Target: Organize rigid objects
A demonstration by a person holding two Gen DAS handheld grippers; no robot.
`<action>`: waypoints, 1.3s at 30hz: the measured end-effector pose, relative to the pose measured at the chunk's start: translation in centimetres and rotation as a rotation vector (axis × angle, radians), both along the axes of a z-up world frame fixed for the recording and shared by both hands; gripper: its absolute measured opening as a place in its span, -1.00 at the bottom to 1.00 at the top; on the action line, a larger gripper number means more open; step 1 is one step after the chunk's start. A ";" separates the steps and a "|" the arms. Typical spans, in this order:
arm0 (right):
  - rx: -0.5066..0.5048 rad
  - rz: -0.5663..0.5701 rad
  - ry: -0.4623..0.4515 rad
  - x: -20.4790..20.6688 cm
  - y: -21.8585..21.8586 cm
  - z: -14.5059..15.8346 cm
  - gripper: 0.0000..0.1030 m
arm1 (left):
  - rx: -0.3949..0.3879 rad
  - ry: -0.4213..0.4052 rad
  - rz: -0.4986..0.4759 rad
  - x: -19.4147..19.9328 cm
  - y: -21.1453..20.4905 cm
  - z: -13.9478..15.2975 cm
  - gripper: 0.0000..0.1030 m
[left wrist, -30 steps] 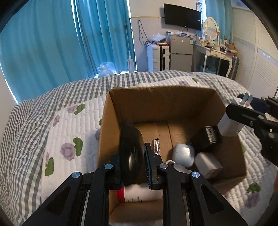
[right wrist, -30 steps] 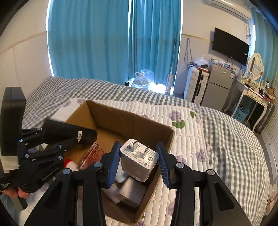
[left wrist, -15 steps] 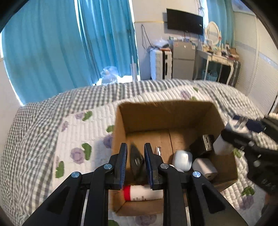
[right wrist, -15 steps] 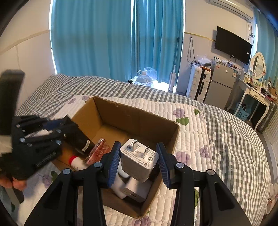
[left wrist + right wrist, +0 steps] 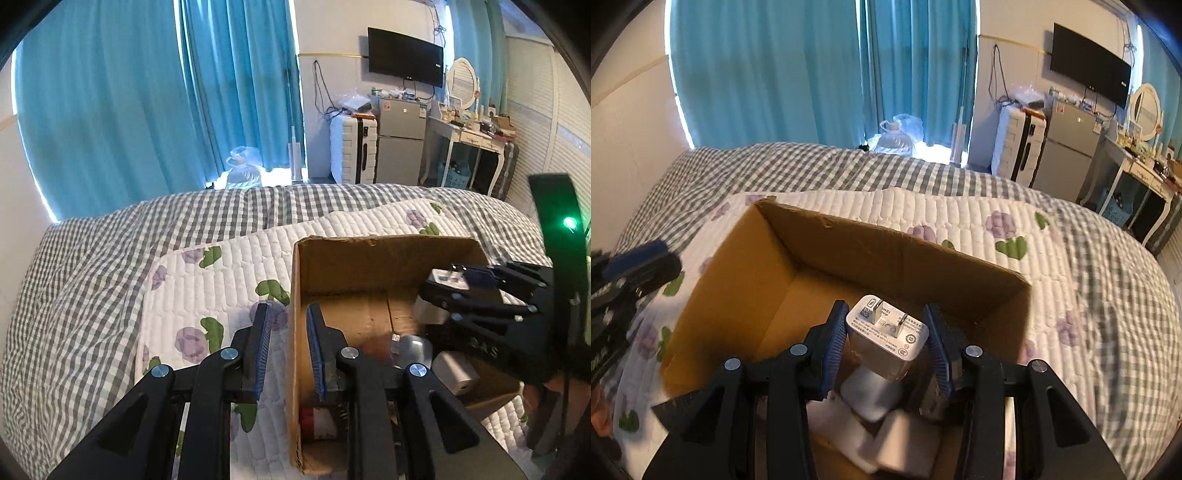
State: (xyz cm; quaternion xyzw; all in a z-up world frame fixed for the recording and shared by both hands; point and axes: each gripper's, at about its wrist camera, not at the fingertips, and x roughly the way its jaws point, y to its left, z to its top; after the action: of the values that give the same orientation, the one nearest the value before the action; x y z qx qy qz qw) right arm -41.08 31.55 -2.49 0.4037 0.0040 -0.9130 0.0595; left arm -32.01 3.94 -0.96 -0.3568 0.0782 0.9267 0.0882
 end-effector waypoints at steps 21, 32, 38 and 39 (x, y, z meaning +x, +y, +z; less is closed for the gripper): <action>0.140 -0.066 0.228 11.3 0.2 13.8 0.34 | 0.099 0.151 -0.021 8.3 0.8 10.2 -0.56; 0.190 -0.148 0.348 23.8 -0.6 22.6 0.53 | 0.106 0.333 -0.064 18.0 -0.5 16.6 -0.23; 0.116 -0.193 0.405 27.2 -0.3 20.5 0.88 | 0.108 0.400 -0.012 20.4 -2.3 14.2 0.68; 0.092 -0.207 0.414 27.5 -0.1 19.7 0.97 | 0.107 0.405 -0.001 20.3 -2.6 13.7 0.89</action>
State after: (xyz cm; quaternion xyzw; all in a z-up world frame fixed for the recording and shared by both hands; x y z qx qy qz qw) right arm -13.60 31.43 17.26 0.2083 0.0163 -0.9764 -0.0551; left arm -11.74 1.37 12.69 -0.1581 0.0451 0.9823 0.0898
